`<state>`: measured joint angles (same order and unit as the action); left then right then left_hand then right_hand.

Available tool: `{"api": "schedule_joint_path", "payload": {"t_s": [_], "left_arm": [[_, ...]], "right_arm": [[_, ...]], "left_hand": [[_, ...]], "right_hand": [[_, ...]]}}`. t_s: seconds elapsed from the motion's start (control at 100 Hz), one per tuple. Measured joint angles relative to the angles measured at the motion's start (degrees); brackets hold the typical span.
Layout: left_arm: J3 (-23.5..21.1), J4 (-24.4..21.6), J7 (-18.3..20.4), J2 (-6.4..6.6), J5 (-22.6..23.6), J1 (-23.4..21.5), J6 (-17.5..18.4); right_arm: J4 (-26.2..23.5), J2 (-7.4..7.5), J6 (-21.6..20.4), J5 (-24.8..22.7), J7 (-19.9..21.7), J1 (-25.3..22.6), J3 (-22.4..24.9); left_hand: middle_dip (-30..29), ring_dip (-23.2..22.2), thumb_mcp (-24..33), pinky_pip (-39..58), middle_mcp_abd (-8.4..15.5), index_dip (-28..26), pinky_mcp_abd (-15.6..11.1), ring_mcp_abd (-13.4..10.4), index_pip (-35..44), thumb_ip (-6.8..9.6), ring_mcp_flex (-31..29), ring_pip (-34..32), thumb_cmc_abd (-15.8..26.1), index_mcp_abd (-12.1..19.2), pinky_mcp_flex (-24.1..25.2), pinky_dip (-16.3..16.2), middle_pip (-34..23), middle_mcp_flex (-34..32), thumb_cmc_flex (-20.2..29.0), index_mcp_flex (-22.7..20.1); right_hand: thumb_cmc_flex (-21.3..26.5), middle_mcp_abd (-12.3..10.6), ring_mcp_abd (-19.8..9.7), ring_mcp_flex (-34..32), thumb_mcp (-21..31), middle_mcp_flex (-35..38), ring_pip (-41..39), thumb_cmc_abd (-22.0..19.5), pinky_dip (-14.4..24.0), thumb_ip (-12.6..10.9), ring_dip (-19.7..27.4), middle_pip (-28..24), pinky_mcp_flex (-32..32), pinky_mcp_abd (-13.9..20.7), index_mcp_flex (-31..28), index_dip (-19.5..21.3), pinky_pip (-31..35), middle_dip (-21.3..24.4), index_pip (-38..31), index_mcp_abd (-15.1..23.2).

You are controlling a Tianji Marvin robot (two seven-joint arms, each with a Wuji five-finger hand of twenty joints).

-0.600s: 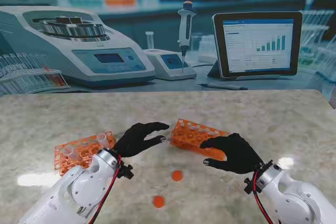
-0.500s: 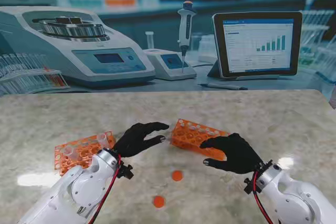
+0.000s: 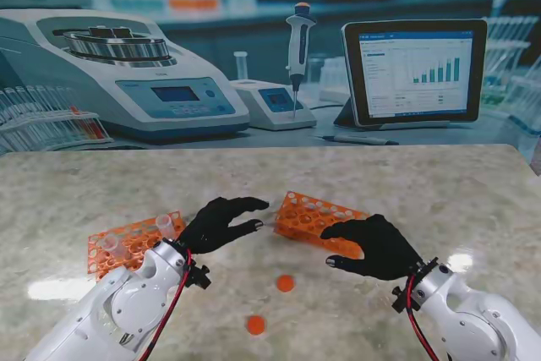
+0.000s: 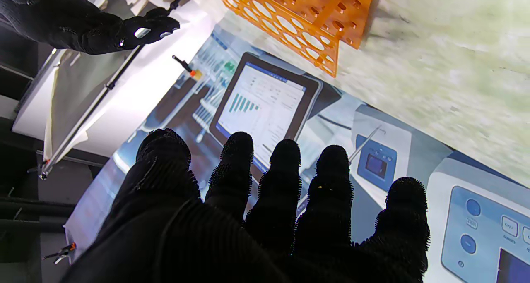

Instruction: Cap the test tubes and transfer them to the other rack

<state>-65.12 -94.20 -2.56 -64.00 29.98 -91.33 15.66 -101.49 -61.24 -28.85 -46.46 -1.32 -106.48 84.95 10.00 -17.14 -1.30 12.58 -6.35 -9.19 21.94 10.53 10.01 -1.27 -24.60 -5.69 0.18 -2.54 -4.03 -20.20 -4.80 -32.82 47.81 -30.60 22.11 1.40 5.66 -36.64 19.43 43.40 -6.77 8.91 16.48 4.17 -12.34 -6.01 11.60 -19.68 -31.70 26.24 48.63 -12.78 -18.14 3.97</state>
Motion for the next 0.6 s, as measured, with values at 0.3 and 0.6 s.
{"api": "schedule_joint_path", "payload": {"t_s": [0.3, 0.6], "left_arm": [[-6.7, -5.7, 4.2, 0.89, 3.7, -3.5, 1.7], [-15.0, -10.6, 7.9, 1.66, 6.2, -6.6, 2.7]], "right_arm": [[-0.3, 0.0, 0.2, -0.1, 0.1, -0.2, 0.0], [-0.7, 0.0, 0.2, -0.5, -0.2, -0.6, 0.1]], "left_hand": [[0.0, 0.0, 0.0, 0.0, 0.0, 0.0, 0.0, 0.0, 0.0, 0.0, 0.0, 0.0, 0.0, 0.0, 0.3, 0.0, 0.0, 0.0, 0.0, 0.3], [0.0, 0.0, 0.0, 0.0, 0.0, 0.0, -0.1, 0.0, 0.0, 0.0, 0.0, 0.0, 0.0, 0.0, 0.9, 0.0, 0.0, 0.0, 0.0, 0.5]], "right_hand": [[0.0, 0.0, 0.0, 0.0, 0.0, 0.0, 0.0, 0.0, 0.0, 0.0, 0.0, 0.0, 0.0, 0.0, 0.0, 0.0, 0.0, 0.0, 0.0, 0.0], [0.0, 0.0, 0.0, 0.0, 0.0, 0.0, 0.0, 0.0, 0.0, 0.0, 0.0, 0.0, 0.0, 0.0, 0.0, 0.0, 0.0, 0.0, 0.0, 0.0]]}}
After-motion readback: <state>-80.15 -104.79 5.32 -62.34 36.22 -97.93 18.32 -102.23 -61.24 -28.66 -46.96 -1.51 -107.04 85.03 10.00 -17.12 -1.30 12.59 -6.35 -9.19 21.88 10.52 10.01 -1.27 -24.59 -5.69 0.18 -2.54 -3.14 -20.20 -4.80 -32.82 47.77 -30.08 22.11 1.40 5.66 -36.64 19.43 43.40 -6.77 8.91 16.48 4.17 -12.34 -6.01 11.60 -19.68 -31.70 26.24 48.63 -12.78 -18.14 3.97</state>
